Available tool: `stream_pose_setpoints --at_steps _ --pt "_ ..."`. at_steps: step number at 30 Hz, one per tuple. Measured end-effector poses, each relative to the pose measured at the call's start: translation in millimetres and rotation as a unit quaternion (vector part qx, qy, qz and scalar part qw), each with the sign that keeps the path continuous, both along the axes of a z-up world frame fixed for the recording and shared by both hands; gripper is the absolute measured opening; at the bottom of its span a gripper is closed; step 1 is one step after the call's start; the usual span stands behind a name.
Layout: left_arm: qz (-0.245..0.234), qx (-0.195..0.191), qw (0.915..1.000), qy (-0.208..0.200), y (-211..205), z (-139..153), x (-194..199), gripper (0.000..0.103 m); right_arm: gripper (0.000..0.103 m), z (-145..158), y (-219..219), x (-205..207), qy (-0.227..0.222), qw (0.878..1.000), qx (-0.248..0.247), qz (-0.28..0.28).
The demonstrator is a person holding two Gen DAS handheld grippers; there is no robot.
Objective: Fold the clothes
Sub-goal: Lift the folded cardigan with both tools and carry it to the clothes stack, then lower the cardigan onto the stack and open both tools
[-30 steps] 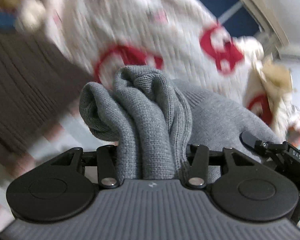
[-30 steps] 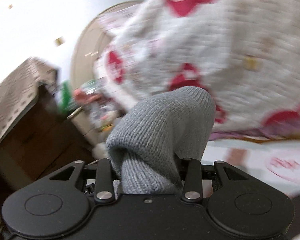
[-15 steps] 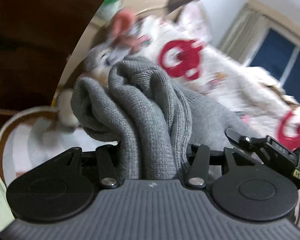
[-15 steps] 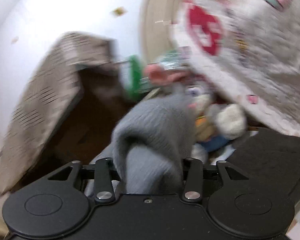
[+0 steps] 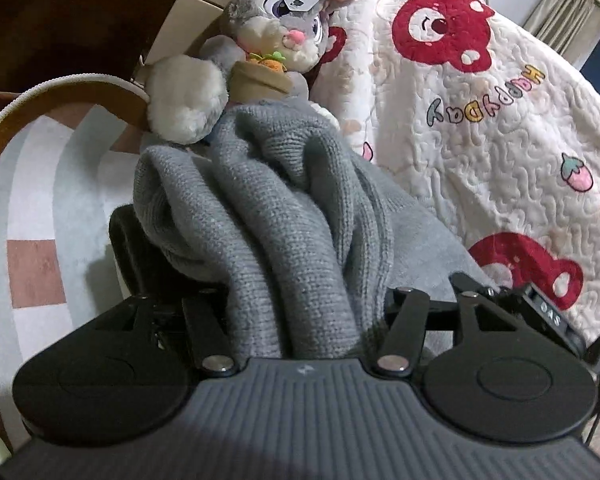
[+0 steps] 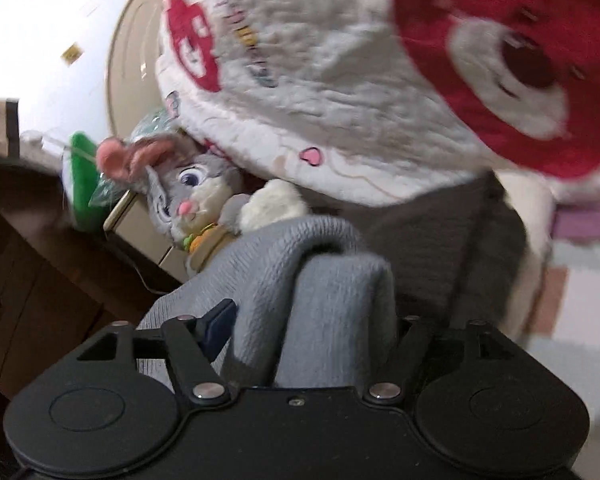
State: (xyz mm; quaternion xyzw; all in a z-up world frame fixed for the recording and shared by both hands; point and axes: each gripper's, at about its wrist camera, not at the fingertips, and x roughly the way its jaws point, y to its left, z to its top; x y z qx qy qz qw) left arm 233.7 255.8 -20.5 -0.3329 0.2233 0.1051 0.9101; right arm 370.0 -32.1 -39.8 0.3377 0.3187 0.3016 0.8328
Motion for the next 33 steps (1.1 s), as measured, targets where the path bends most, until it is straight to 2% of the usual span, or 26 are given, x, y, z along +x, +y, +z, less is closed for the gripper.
stream_pose_setpoints --at_steps 2,4,6,7,8,9,11,13,15,16,17,18,19,21,22,23,25,27,30,33 --pt "-0.003 0.000 1.0000 -0.001 1.8 0.9 2.9 0.057 0.081 -10.6 -4.2 0.4 0.017 1.000 0.018 0.005" --pt "-0.007 -0.007 0.9999 -0.010 1.0 -1.5 -6.3 0.058 0.082 -18.0 -5.0 7.5 0.026 0.999 0.026 0.020" --pt "-0.024 0.010 0.9993 -0.027 -2.0 -0.2 -7.4 0.056 0.084 -25.6 -4.3 13.5 0.030 0.998 0.050 0.033" --pt "-0.033 0.018 0.9986 -0.036 -3.5 0.5 -7.8 0.052 0.082 -27.0 -2.0 16.8 0.025 0.997 0.055 0.041" --pt "-0.045 0.031 0.9969 -0.056 -7.0 5.9 -8.3 0.050 0.065 -28.4 0.3 20.0 0.020 0.997 0.059 0.049" --pt "-0.051 0.044 0.9946 -0.079 -11.4 13.7 -8.5 0.049 0.050 -21.9 1.0 17.4 -0.007 0.997 0.061 0.048" --pt "-0.057 0.077 0.9875 -0.125 -22.9 27.8 -10.2 0.049 0.044 -8.8 2.4 12.2 -0.062 0.995 0.066 0.047" --pt "-0.058 0.118 0.9768 -0.169 -37.4 40.0 -13.2 0.049 0.043 11.3 4.8 11.7 -0.107 0.992 0.047 0.048" --pt "-0.065 0.134 0.9727 -0.177 -47.3 39.6 -9.3 0.050 0.042 26.5 2.0 12.5 -0.151 0.987 0.037 0.043" --pt "-0.071 0.128 0.9742 -0.172 -50.0 34.5 -3.9 0.052 0.042 24.6 -4.1 14.5 -0.158 0.986 0.036 0.024" --pt "-0.076 0.102 0.9828 -0.134 -48.7 23.6 6.7 0.057 0.042 22.8 -10.3 16.5 -0.165 0.986 0.035 0.004" --pt "-0.081 0.074 0.9894 -0.096 -47.3 12.5 17.3 0.058 0.048 20.8 -16.3 18.6 -0.172 0.985 0.033 -0.015" --pt "-0.085 0.047 0.9936 -0.056 -45.9 1.5 27.9 0.058 0.054 12.6 -16.7 24.7 -0.145 0.989 0.004 -0.030" --pt "-0.079 0.035 0.9959 -0.026 -46.1 -11.7 33.0 0.060 0.059 -4.0 -17.5 37.0 -0.093 0.993 -0.054 -0.059" --pt "-0.079 0.036 0.9959 -0.025 -46.8 -7.1 32.4 0.064 0.060 -13.1 -19.4 39.7 -0.079 0.993 -0.064 -0.062" --pt "-0.080 0.037 0.9958 -0.024 -47.5 -2.2 31.6 0.066 0.065 -15.8 -23.6 39.3 -0.076 0.994 -0.053 -0.065" --pt "-0.082 0.040 0.9955 -0.023 -49.0 7.7 30.2 0.066 0.065 -21.1 -31.9 38.4 -0.071 0.995 -0.032 -0.069" --pt "-0.078 0.044 0.9959 -0.013 -48.5 14.6 27.7 0.066 0.065 -17.4 -30.9 40.8 -0.065 0.995 -0.043 -0.067" --pt "-0.070 0.033 0.9970 0.004 -41.3 23.3 19.0 0.066 0.069 -7.4 -27.3 42.5 -0.054 0.994 -0.066 -0.069" --pt "-0.044 0.047 0.9979 -0.014 -29.7 43.0 -0.7 0.066 0.071 12.2 -17.9 26.6 -0.054 0.985 -0.132 -0.100"
